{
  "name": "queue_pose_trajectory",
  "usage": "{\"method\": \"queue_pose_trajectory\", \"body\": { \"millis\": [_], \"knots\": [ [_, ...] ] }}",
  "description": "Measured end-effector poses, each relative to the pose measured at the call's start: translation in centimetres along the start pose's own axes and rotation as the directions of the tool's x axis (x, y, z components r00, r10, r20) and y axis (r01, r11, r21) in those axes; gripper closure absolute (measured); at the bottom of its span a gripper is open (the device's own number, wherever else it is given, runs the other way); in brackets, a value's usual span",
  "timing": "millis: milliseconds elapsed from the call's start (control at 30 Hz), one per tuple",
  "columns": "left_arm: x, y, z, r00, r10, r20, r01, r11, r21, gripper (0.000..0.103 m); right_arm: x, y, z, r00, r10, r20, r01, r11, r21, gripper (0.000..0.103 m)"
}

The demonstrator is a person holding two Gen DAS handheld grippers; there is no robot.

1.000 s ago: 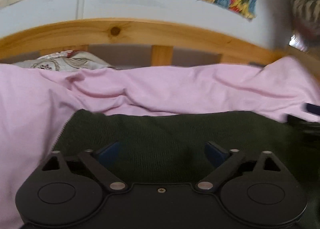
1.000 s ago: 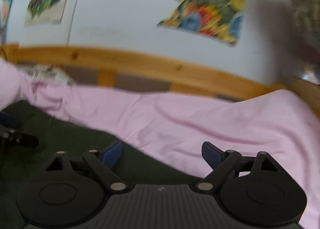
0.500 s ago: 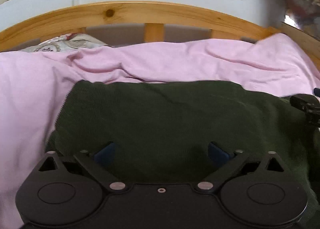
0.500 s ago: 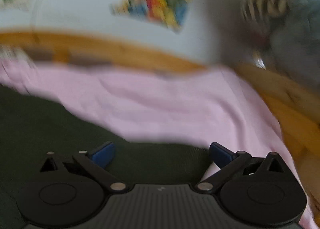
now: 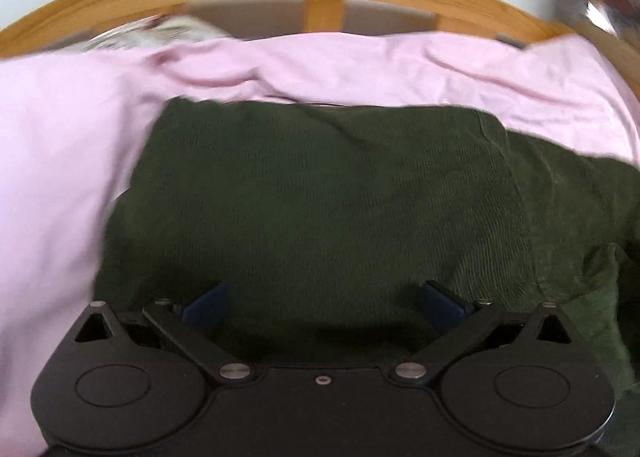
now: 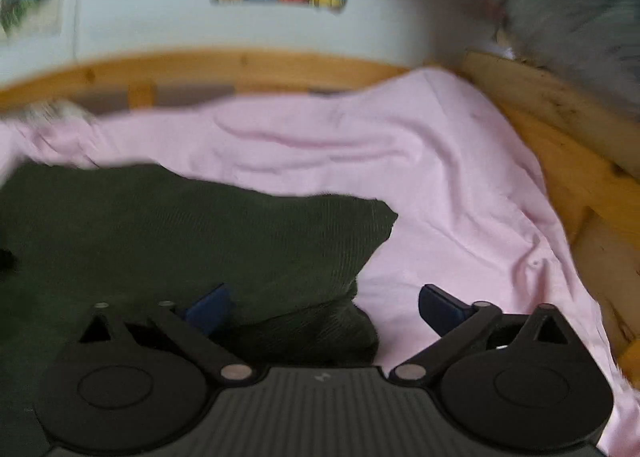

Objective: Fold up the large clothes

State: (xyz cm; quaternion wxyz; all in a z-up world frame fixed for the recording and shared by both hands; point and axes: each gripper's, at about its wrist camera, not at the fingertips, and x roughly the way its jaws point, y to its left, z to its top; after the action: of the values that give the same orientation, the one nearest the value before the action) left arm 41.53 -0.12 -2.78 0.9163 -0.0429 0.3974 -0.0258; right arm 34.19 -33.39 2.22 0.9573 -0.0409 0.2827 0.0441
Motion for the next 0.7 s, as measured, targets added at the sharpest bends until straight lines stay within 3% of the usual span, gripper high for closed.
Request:
{"method": "queue_pose_trajectory", "body": {
  "millis": [67,200,367,500,567,600,700],
  "knots": [
    [-2.8,0.8,-1.2,0.999,-0.027,0.025,0.027,0.999,-0.021,0.001,-3.0,0.3,-1.2,0.997,0.082,-0.016,-0.082,0.996,-0.026,0.0],
    [-8.8,1.6,-5.6,0.998,-0.013,0.069,0.008,0.998,0.064,0.001,-8.1,1.0,-5.4,0.975,0.192,-0.111,-0.199,0.978,-0.056,0.0],
    [-13.9,4.6,-13.8,1.0,0.024,0.007,-0.025,0.989,0.147,0.001,-9.6,-0.7,-10.6,0.945,0.231,-0.231,-0.207,0.971,0.121,0.002],
    [-15.3,7.4,-18.4,0.995,0.041,-0.09,-0.025,0.986,0.164,0.001,-8.3,-3.3,-13.1,0.931,0.269,-0.247,-0.166,0.914,0.369,0.032],
    [-15.4,8.4,-19.7,0.994,0.042,-0.102,-0.028,0.991,0.133,0.001,-7.9,-3.0,-12.9,0.932,0.276,-0.234,-0.183,0.918,0.353,0.045],
    [-15.6,9.0,-20.0,0.995,0.025,-0.098,-0.015,0.994,0.106,0.001,-7.9,-2.6,-12.6,0.925,0.302,-0.23,-0.216,0.917,0.335,0.075],
    [-15.6,9.8,-19.8,0.994,-0.004,-0.111,0.007,1.0,0.026,0.007,-10.0,-2.9,-11.9,0.937,0.289,-0.195,-0.211,0.915,0.343,0.089]
  ]
}}
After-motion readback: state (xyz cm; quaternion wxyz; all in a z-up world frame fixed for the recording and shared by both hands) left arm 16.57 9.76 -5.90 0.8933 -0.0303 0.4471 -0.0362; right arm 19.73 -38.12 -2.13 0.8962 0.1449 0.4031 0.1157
